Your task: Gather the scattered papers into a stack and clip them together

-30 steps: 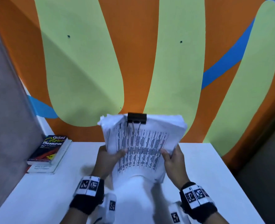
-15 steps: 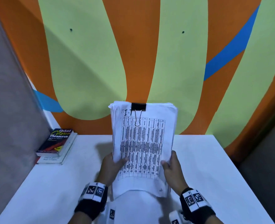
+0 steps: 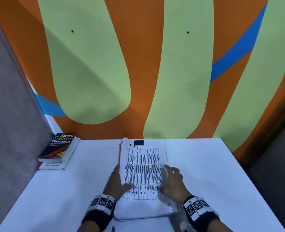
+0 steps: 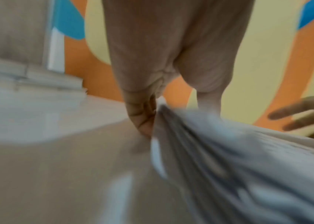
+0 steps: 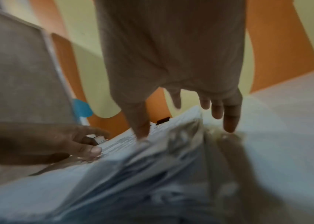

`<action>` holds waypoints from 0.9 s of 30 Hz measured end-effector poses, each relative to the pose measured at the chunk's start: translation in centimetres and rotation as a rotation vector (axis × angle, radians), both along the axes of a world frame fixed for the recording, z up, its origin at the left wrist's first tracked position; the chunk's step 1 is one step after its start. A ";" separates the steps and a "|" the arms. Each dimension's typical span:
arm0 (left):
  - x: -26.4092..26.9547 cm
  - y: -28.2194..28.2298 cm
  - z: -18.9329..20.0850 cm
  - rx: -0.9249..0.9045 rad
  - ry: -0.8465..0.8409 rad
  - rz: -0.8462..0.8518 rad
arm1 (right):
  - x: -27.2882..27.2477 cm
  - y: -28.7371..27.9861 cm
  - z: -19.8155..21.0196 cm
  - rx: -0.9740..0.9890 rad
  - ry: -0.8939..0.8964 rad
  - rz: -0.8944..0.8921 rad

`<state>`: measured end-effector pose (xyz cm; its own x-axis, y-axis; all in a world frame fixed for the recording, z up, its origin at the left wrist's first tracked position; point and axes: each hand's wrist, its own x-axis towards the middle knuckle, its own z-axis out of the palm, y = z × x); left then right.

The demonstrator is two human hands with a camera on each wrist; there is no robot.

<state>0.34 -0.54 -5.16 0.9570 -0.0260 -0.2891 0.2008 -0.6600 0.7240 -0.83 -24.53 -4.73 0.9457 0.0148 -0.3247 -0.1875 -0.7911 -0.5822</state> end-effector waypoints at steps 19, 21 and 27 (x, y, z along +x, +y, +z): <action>-2.7 0.3 1.8 0.537 0.099 -0.350 | -1.6 -0.9 -0.6 -0.237 -0.105 0.444; -2.7 0.5 1.7 0.541 0.089 -0.352 | -1.6 -1.3 -1.0 -0.252 -0.114 0.434; -4.2 1.2 1.4 0.521 0.036 -0.323 | -4.2 -2.0 -1.4 -0.146 -0.124 0.309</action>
